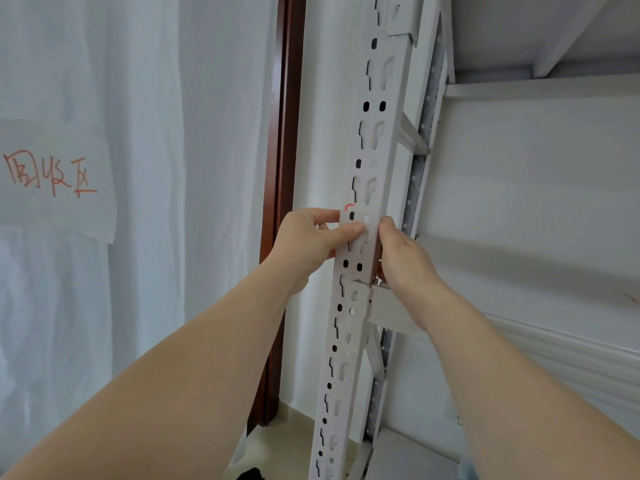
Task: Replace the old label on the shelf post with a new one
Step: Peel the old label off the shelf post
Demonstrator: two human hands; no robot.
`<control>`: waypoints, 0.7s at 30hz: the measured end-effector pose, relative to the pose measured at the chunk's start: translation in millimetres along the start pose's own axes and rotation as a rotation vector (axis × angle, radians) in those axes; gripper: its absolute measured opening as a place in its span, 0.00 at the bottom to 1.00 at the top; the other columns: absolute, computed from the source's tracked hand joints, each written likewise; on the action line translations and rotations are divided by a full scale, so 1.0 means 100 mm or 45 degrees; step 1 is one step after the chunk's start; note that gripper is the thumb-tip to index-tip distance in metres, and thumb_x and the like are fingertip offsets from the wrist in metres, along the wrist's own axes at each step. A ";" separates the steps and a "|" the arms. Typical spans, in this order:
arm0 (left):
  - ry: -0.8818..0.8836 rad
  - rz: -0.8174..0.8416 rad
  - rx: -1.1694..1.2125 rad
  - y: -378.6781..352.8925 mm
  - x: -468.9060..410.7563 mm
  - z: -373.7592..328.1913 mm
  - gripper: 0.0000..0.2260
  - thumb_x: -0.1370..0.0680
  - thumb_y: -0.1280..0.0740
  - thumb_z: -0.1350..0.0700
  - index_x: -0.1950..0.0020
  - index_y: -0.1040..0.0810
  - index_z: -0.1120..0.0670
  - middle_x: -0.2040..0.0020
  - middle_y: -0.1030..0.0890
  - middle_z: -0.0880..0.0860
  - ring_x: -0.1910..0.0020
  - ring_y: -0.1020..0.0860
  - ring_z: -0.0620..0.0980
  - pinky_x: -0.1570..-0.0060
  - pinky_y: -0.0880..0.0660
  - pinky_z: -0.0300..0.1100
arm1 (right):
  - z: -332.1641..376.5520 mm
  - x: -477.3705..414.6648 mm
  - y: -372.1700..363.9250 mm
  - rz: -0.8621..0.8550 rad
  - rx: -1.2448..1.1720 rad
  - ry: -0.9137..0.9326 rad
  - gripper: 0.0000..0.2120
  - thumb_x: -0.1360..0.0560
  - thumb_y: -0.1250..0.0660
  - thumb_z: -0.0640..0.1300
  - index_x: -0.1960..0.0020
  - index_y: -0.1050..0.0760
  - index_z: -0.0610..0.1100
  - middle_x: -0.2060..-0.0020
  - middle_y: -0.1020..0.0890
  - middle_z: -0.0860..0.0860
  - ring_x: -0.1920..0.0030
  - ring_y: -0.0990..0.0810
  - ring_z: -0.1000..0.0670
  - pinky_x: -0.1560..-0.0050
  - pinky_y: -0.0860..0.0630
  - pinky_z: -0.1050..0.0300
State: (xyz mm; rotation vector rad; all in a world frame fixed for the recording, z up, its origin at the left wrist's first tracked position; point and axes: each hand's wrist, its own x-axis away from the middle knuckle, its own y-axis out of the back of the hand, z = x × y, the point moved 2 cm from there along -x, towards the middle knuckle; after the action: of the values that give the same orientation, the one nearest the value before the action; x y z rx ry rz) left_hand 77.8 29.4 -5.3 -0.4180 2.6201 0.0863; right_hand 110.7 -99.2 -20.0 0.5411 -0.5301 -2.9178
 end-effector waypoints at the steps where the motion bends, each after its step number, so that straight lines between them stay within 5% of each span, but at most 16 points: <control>1: -0.003 -0.002 -0.005 0.00 0.00 0.00 0.10 0.29 0.26 0.60 0.48 0.19 0.58 0.56 0.25 0.52 0.72 0.22 0.32 0.65 0.22 0.31 | 0.00 0.00 0.00 0.002 -0.002 0.006 0.27 0.29 0.56 0.66 0.55 0.23 0.52 0.52 0.17 0.49 0.47 0.21 0.43 0.34 0.27 0.37; 5: 0.005 0.042 0.020 0.01 0.01 0.00 0.10 0.27 0.28 0.61 0.47 0.20 0.60 0.70 0.18 0.42 0.69 0.20 0.32 0.63 0.22 0.30 | 0.00 0.00 0.00 -0.001 -0.006 -0.002 0.30 0.30 0.56 0.66 0.49 0.22 0.52 0.45 0.17 0.47 0.41 0.21 0.41 0.34 0.27 0.38; 10: 0.022 0.076 0.028 0.07 -0.01 0.06 0.13 0.27 0.28 0.61 0.42 0.20 0.58 0.57 0.25 0.56 0.61 0.18 0.39 0.54 0.20 0.35 | 0.00 0.01 0.00 0.000 -0.004 -0.001 0.25 0.29 0.55 0.66 0.58 0.25 0.54 0.49 0.17 0.48 0.44 0.20 0.42 0.35 0.27 0.38; 13: 0.027 0.093 0.035 0.08 0.01 0.05 0.13 0.26 0.29 0.61 0.42 0.20 0.58 0.52 0.23 0.55 0.57 0.18 0.41 0.52 0.20 0.36 | 0.00 0.01 0.00 -0.001 -0.017 0.007 0.24 0.27 0.55 0.65 0.60 0.25 0.53 0.56 0.19 0.50 0.50 0.22 0.44 0.35 0.26 0.36; 21: -0.008 0.014 -0.011 0.00 -0.02 0.01 0.13 0.28 0.26 0.59 0.46 0.21 0.60 0.58 0.23 0.50 0.71 0.22 0.30 0.63 0.20 0.32 | 0.00 -0.01 0.00 0.001 -0.022 0.014 0.24 0.25 0.55 0.64 0.57 0.24 0.53 0.54 0.17 0.48 0.49 0.20 0.43 0.36 0.25 0.37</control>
State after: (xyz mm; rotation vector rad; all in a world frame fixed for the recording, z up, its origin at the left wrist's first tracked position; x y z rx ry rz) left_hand 79.6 30.2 -5.1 -0.4056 2.6169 0.1029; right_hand 111.8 -99.4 -20.0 0.5547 -0.5032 -2.9138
